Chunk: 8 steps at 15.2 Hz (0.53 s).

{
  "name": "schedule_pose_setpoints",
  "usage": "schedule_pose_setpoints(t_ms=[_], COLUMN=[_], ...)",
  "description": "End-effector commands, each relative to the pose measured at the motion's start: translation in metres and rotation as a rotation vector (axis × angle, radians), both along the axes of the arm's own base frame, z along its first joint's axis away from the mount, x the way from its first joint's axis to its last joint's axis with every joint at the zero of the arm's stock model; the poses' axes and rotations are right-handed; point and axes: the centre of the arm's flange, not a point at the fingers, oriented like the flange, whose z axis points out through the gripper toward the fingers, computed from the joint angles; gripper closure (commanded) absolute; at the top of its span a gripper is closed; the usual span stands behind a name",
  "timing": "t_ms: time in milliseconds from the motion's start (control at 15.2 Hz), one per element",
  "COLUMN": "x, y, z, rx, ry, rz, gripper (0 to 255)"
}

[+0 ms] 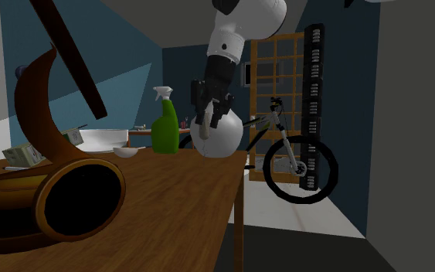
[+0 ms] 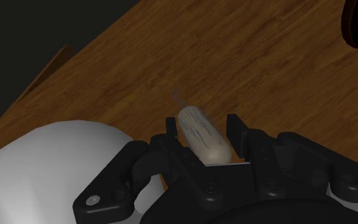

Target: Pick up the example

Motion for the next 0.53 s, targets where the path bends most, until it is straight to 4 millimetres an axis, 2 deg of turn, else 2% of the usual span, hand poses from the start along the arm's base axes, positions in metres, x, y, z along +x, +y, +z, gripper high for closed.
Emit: schedule_pose_setpoints(t_ms=[0,132,462], x=[0.0,0.0,0.0], y=[0.0,-0.001,-0.001], z=[-0.001,-0.001,0.025], rx=[0.0,0.0,0.0], ry=[0.001,0.001,0.001], rz=[0.0,0.0,0.0], gripper=[255,255,255])
